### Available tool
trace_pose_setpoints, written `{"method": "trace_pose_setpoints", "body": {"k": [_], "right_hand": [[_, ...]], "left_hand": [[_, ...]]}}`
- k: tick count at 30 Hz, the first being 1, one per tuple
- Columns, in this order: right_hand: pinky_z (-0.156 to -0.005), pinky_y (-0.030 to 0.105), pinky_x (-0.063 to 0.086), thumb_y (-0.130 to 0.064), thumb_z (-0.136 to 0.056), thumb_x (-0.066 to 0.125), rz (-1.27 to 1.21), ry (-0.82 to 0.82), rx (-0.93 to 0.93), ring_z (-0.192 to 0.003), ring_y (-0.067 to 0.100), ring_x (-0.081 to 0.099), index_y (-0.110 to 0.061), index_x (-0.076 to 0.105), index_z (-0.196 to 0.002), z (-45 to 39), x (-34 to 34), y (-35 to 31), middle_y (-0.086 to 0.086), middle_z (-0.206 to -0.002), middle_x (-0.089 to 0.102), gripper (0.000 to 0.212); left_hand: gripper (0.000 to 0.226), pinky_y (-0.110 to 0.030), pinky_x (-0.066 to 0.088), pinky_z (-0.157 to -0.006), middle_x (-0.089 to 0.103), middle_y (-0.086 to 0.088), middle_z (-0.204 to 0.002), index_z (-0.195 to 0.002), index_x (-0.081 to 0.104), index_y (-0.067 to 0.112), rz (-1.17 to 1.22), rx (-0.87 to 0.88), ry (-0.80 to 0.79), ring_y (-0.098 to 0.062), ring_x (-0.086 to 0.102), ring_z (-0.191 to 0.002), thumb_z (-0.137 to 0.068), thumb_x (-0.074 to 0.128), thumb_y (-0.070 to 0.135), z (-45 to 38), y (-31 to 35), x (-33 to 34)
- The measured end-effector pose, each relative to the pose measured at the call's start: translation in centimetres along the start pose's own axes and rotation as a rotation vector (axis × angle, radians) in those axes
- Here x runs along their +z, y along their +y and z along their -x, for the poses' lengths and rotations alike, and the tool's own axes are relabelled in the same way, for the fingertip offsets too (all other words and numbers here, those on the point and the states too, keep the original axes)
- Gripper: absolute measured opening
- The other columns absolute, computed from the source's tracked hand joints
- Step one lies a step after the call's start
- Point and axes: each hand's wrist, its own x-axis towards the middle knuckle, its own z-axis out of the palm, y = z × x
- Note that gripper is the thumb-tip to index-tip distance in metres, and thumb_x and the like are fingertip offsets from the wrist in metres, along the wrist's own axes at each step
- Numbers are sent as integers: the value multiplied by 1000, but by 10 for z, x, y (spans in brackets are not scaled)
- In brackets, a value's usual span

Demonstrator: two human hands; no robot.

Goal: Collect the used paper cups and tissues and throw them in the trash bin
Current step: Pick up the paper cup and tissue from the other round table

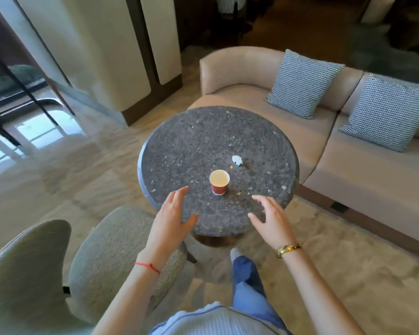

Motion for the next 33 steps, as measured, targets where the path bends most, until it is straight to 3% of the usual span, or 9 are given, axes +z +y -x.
{"method": "trace_pose_setpoints", "body": {"k": [4,7,15,19,24,33], "right_hand": [[-101,27,36,-19,-87,64,22,-71,-40,-121,20,47,-14,52,-128,-83,-5,30,4,-128,52,43],[-102,31,37,-21,-87,63,52,-140,-62,-123,21,44,-16,49,-130,-143,-8,50,4,-131,49,45],[-101,36,42,-21,-86,64,181,-343,-162,-120,24,45,-19,48,-130,-267,19,91,5,-130,47,47],[-97,36,42,-20,-85,63,228,-416,-185,-119,25,44,-20,48,-130,-298,42,102,5,-130,45,48],[-103,35,39,-18,-87,61,277,-501,-161,-119,25,42,-18,42,-138,-319,68,109,7,-133,42,54],[-103,34,38,-11,-88,57,324,-554,-136,-120,27,43,-16,46,-132,-331,87,116,10,-130,45,46]], "left_hand": [[78,-36,47,-98,43,-1,-142,-146,31,22,-25,-83,-19,-19,48,-126,-81,74,33,-58,9,38],[86,-35,40,-105,38,-2,-147,-149,28,19,-34,-171,-38,-22,42,-131,-79,76,31,-96,18,65],[95,-42,41,-103,29,-3,-150,-150,23,17,-97,-366,-149,-28,35,-132,-76,76,41,-158,26,124],[98,-43,43,-100,26,-3,-153,-151,20,18,-121,-439,-178,-28,33,-133,-76,75,44,-169,21,139],[100,-43,42,-104,22,-1,-154,-152,17,19,-145,-487,-208,-26,31,-136,-75,76,43,-176,12,147],[83,-38,42,-103,33,0,-149,-147,27,20,-126,-455,-241,-24,37,-132,-80,72,39,-191,5,152]]}}
